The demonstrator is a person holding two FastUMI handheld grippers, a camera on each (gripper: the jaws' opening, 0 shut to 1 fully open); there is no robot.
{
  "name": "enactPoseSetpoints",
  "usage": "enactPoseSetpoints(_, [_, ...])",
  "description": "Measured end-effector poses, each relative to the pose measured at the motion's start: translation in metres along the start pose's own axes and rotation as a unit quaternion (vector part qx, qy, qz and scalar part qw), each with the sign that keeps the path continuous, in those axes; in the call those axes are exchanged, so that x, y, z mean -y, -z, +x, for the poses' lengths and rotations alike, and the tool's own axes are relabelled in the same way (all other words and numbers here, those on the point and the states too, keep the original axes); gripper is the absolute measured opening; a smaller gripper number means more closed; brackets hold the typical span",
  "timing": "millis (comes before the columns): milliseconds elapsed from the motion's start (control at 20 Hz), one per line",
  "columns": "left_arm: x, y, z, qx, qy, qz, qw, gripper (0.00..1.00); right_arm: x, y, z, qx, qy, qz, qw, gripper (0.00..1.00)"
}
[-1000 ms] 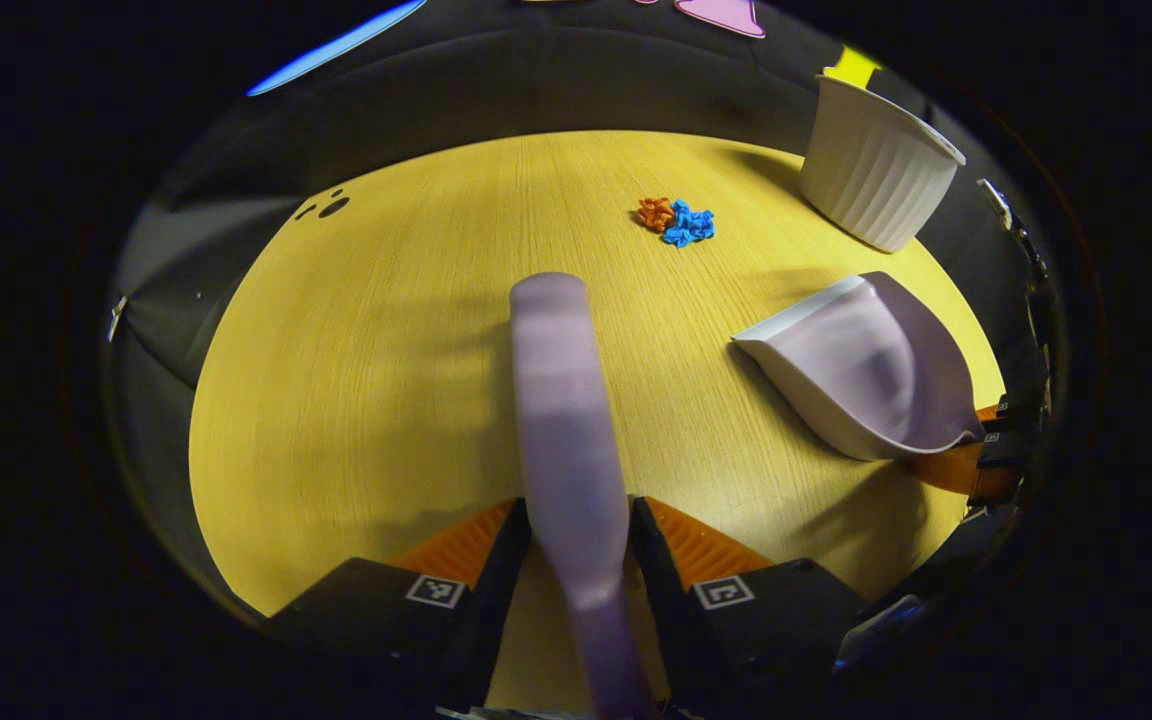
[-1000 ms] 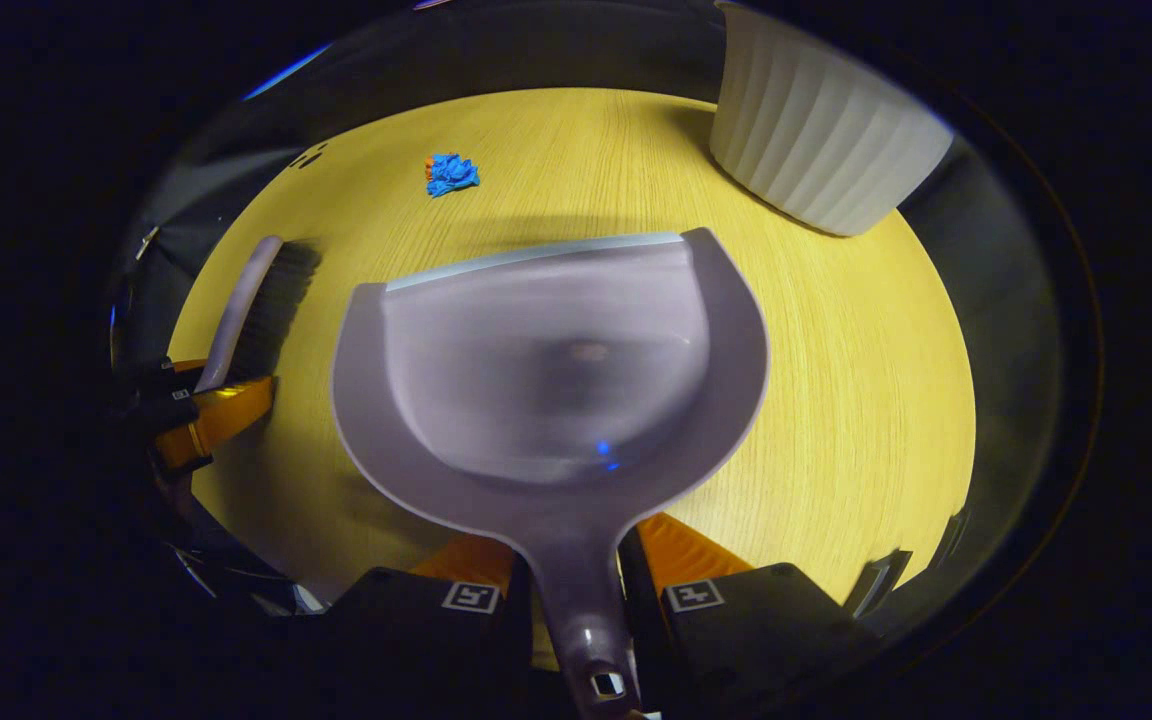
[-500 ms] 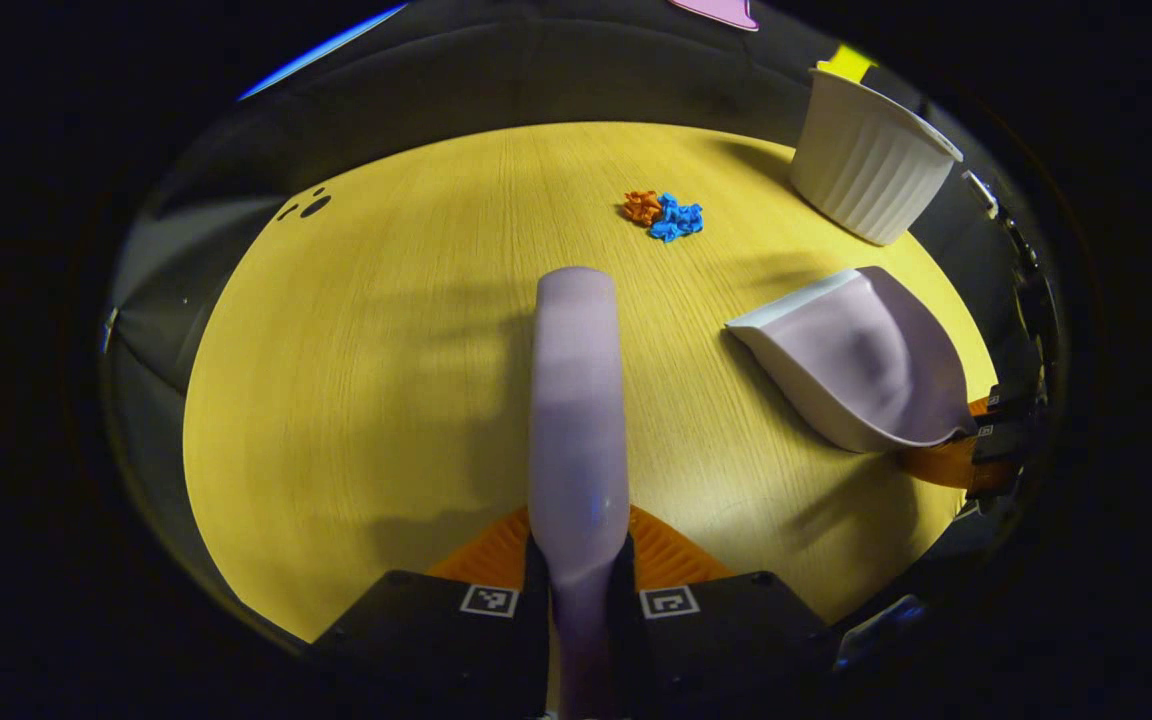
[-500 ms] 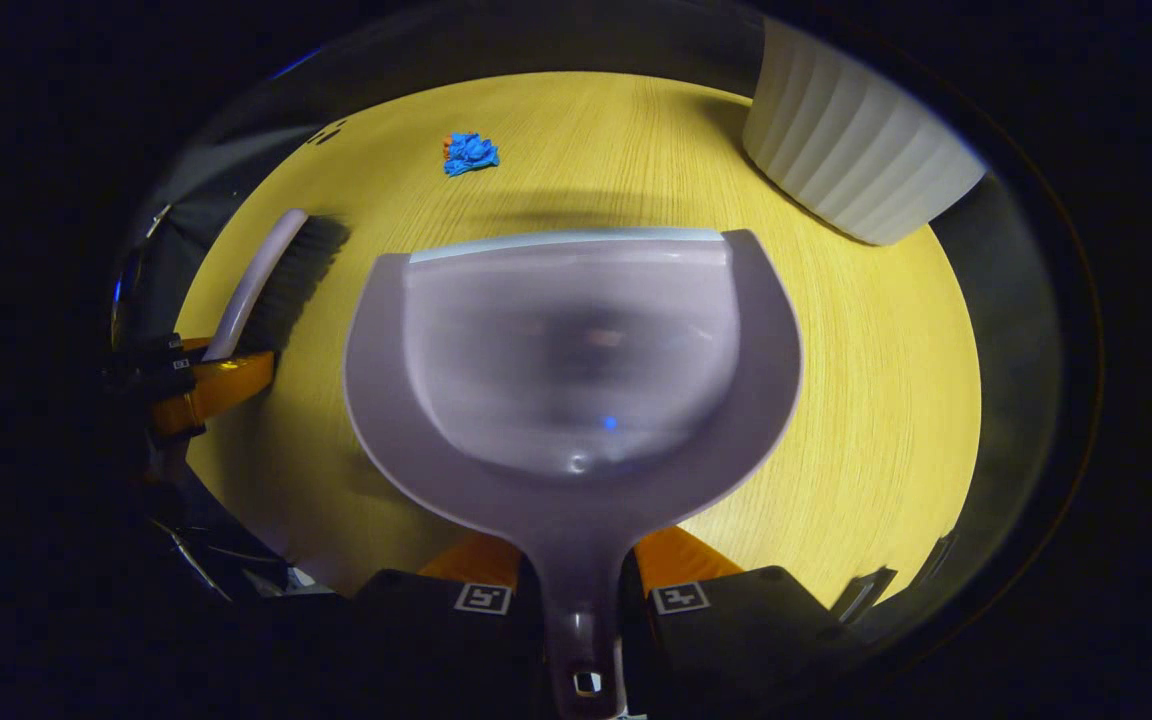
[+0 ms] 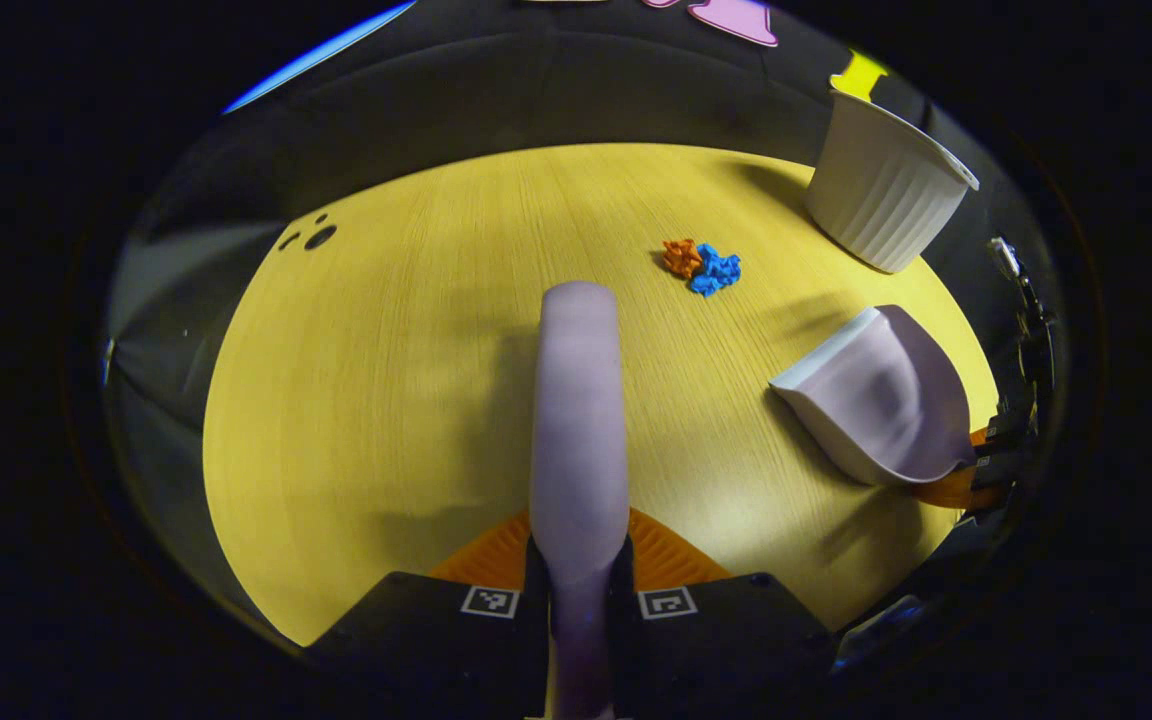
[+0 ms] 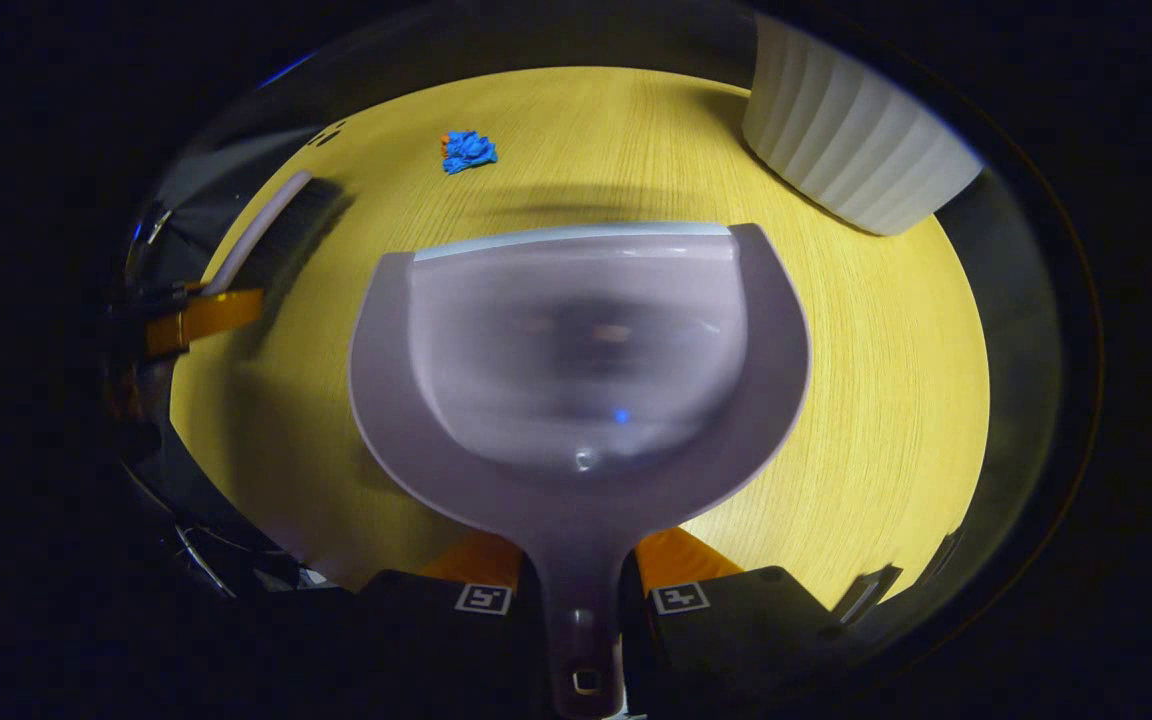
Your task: Pick up the small broom and dustpan from the desktop, sweep the trash into the dustpan with the broom, and then empty the trash into the garbage bin.
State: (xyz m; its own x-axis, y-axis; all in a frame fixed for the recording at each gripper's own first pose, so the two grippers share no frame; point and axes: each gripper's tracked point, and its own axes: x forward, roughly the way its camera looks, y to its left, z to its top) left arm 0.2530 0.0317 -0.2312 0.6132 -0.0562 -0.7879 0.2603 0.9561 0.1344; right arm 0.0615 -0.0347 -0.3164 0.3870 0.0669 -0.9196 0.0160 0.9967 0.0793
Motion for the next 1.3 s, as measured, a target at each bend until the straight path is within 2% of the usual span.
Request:
enactPoseSetpoints(100, [-0.005,-0.023,0.008,0.007,0.001,0.026,1.0,0.29,0.0,0.001,-0.002,-0.004,-0.005,-0.005,1.0,0.36])
enactPoseSetpoints(150, [-0.007,-0.034,0.014,0.009,0.001,0.04,0.999,0.29,0.0,0.001,-0.002,-0.005,-0.006,-0.008,1.0,0.4])
enactPoseSetpoints(200, [-0.009,-0.045,0.019,0.01,0.0,0.056,0.998,0.27,0.002,0.001,-0.002,-0.006,-0.005,-0.012,1.0,0.36])
enactPoseSetpoints(250, [-0.013,-0.056,0.025,0.01,-0.004,0.076,0.997,0.3,0.002,0.002,-0.002,-0.007,-0.005,-0.015,1.0,0.4])
enactPoseSetpoints(300, [-0.013,-0.068,0.031,0.013,-0.005,0.099,0.995,0.29,0.003,0.004,-0.004,-0.009,-0.006,-0.02,1.0,0.36])
enactPoseSetpoints(600, [0.009,-0.123,0.078,0.017,0.026,0.224,0.974,0.29,0.006,0.013,-0.006,-0.02,-0.014,-0.063,0.998,0.36])
enactPoseSetpoints(650, [0.017,-0.128,0.083,0.016,0.041,0.252,0.967,0.29,0.008,0.014,-0.006,-0.019,-0.015,-0.072,0.997,0.4])
enactPoseSetpoints(750, [0.036,-0.135,0.089,0.019,0.081,0.299,0.951,0.29,0.009,0.009,-0.009,-0.015,-0.02,-0.074,0.997,0.36])
enactPoseSetpoints(850, [0.056,-0.128,0.09,0.005,0.111,0.327,0.938,0.29,0.011,0.008,-0.008,-0.012,-0.023,-0.085,0.996,0.36])
enactPoseSetpoints(900, [0.066,-0.122,0.088,-0.003,0.127,0.338,0.933,0.29,0.011,0.009,-0.008,-0.012,-0.023,-0.09,0.996,0.31])
enactPoseSetpoints(950, [0.079,-0.115,0.085,-0.011,0.146,0.347,0.926,0.3,0.011,0.008,-0.008,-0.011,-0.024,-0.094,0.995,0.36])
enactPoseSetpoints(1150, [0.135,-0.076,0.065,-0.047,0.216,0.362,0.906,0.3,0.014,0.009,-0.006,-0.005,-0.023,-0.105,0.994,0.36])
enactPoseSetpoints(1250, [0.16,-0.049,0.049,-0.072,0.26,0.34,0.901,0.27,0.013,0.006,-0.005,0.002,-0.023,-0.104,0.994,0.36])
enactPoseSetpoints(1300, [0.173,-0.036,0.042,-0.084,0.279,0.326,0.899,0.29,0.012,0.007,-0.007,0.005,-0.023,-0.103,0.994,0.36])
